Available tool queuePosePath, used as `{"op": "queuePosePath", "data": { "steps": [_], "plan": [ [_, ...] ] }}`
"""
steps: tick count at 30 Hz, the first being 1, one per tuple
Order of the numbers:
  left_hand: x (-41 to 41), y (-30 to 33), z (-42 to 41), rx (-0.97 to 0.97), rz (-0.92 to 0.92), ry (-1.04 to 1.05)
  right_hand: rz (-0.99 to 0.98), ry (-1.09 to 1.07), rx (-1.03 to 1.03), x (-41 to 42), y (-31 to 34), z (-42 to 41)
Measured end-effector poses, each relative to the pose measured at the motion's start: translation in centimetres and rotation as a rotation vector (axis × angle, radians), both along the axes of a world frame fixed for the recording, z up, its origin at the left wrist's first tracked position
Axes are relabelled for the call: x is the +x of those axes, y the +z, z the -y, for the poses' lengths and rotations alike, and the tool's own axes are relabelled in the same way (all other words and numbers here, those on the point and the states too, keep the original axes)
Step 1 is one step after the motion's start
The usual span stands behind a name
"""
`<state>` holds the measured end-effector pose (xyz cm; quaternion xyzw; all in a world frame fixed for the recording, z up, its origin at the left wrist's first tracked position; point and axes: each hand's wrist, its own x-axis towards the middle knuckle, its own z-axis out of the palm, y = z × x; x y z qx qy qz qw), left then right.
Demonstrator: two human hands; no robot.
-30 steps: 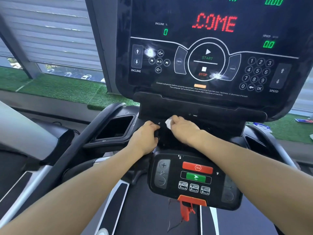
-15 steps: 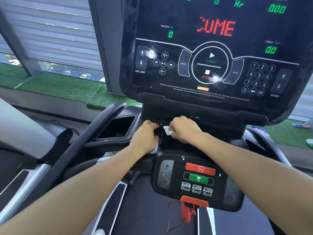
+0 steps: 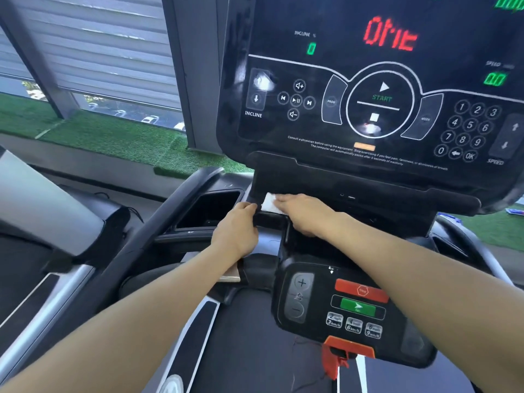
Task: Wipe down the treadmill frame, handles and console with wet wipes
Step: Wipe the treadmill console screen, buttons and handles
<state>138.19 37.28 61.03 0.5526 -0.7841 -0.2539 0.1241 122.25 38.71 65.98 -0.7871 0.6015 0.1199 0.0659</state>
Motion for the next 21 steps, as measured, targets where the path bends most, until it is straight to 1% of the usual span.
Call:
{"op": "queuePosePath", "data": {
  "steps": [5,9,12,17,21],
  "plan": [
    [0.0,-0.6,0.4,-0.006,0.016,0.002,0.030,-0.033,0.042,-1.6,0.6,-1.8],
    [0.0,-0.8,0.3,-0.004,-0.002,0.006,0.004,-0.021,0.017,-0.6,0.2,-0.2],
    [0.1,-0.7,0.1,-0.011,-0.013,0.021,0.035,-0.007,-0.014,-0.2,-0.4,0.9],
    [0.2,-0.7,0.3,-0.007,-0.008,0.043,0.114,-0.026,0.049,-2.8,-0.1,-1.4],
    [0.0,-0.7,0.3,0.010,-0.007,0.051,0.073,0.008,0.052,-1.7,0.1,-0.4]
  ]
}}
